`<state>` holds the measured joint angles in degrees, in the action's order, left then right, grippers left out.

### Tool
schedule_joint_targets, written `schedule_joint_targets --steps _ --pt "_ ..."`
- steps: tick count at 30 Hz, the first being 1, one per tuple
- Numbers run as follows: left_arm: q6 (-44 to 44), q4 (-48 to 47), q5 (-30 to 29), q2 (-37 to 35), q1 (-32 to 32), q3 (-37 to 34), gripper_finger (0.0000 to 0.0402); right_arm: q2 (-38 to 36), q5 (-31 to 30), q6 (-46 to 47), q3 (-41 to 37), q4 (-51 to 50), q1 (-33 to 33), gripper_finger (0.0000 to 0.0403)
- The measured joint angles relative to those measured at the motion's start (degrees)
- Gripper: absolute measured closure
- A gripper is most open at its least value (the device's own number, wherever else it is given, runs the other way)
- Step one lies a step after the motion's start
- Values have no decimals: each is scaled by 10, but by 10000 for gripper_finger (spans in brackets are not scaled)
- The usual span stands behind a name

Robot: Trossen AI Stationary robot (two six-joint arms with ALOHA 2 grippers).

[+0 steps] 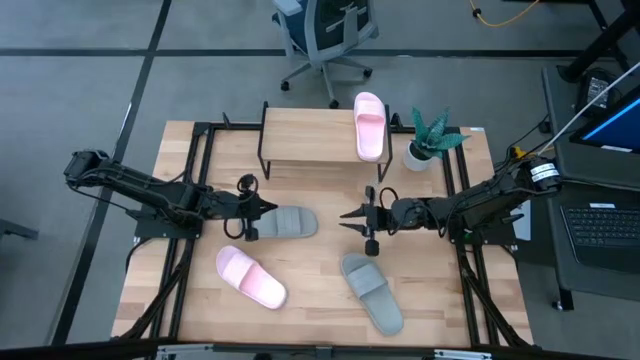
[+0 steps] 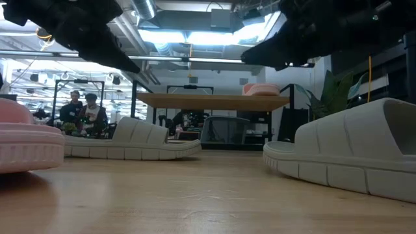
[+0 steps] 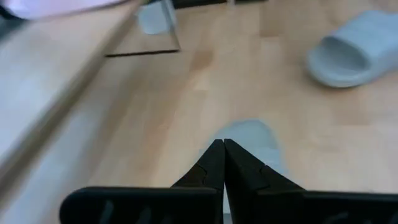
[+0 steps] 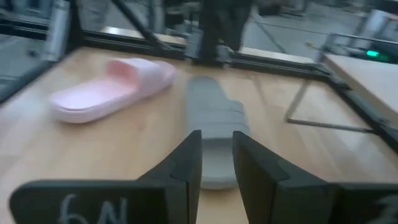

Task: Pick and place slides into the shelf
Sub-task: Put the pink slipper on the shelf

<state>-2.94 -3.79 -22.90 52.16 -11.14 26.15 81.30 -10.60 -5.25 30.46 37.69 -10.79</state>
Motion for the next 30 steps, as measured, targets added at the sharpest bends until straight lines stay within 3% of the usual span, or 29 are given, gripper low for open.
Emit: schedule_joint_targets --steps 5,8,14,19,30 --pt "17 71 158 0 -17 0 401 0 88 2 0 55 0 312" --pt "57 126 216 0 -40 0 401 -1 133 -15 0 67 0 312" --pt "57 127 225 0 -72 0 401 -4 130 -26 0 44 0 312" --pt "35 121 224 1 -84 0 401 -10 77 -29 0 45 2 312" --pt "-13 156 224 1 -89 0 401 -12 77 -29 0 47 2 312"
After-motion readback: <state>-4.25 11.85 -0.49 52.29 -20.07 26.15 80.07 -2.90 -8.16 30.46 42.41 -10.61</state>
